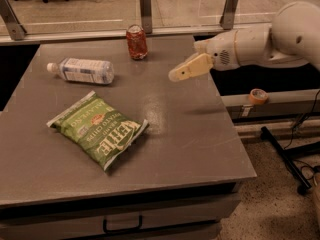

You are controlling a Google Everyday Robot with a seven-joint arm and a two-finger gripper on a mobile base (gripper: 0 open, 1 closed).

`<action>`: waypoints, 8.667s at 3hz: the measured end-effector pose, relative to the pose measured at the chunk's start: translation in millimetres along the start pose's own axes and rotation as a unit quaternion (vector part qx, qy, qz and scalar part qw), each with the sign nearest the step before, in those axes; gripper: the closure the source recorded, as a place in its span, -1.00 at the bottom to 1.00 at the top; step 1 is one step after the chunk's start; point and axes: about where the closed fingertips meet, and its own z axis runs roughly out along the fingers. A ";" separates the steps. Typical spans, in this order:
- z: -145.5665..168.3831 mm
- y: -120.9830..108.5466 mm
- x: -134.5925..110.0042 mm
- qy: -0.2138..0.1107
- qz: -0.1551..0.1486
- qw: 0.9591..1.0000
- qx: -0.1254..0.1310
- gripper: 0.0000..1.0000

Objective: Move coke can near green jalapeno chip bag

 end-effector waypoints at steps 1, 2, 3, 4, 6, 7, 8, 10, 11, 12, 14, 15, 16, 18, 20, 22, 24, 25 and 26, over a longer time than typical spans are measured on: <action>46.7 -15.2 -6.0 -0.039 -0.001 0.999 0.003 -1.00; 83.5 -27.7 -17.7 -0.074 -0.004 0.997 0.010 -1.00; 114.1 -41.2 -28.6 -0.079 -0.012 0.996 0.043 -1.00; 139.4 -57.6 -42.0 -0.068 -0.032 0.993 0.089 -1.00; 182.5 -95.9 -61.8 -0.076 -0.024 0.989 0.125 -1.00; 197.1 -107.6 -53.2 -0.079 -0.013 0.991 0.110 -0.65; 200.0 -113.7 -39.8 -0.074 -0.013 0.993 0.095 -0.19; 158.2 -95.8 -57.2 -0.083 -0.075 0.993 0.041 0.72; 129.2 -60.8 -50.3 -0.090 -0.074 0.993 -0.025 1.00; 107.1 -21.6 -34.0 -0.091 -0.053 0.991 -0.087 1.00; 72.3 64.2 -19.8 -0.058 -0.015 0.978 -0.200 1.00; 71.4 99.5 -17.1 -0.009 -0.027 0.973 -0.229 0.68; 78.1 122.5 -10.1 0.031 -0.038 0.969 -0.241 0.19; 100.3 142.0 13.2 0.060 -0.020 0.969 -0.238 -0.71; 107.5 145.5 22.6 0.072 -0.021 0.970 -0.230 -1.00; 101.3 124.4 20.8 0.072 -0.034 0.979 -0.185 -1.00; 32.4 29.6 5.0 0.022 -0.014 0.999 -0.048 -1.00; -6.1 -10.4 -14.3 -0.027 0.020 0.999 0.019 -1.00; -5.2 -11.6 -15.6 -0.029 0.020 0.999 0.021 -1.00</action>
Offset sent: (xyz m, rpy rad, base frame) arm 0.0979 0.0915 -0.0261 0.1973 -0.1349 -0.0474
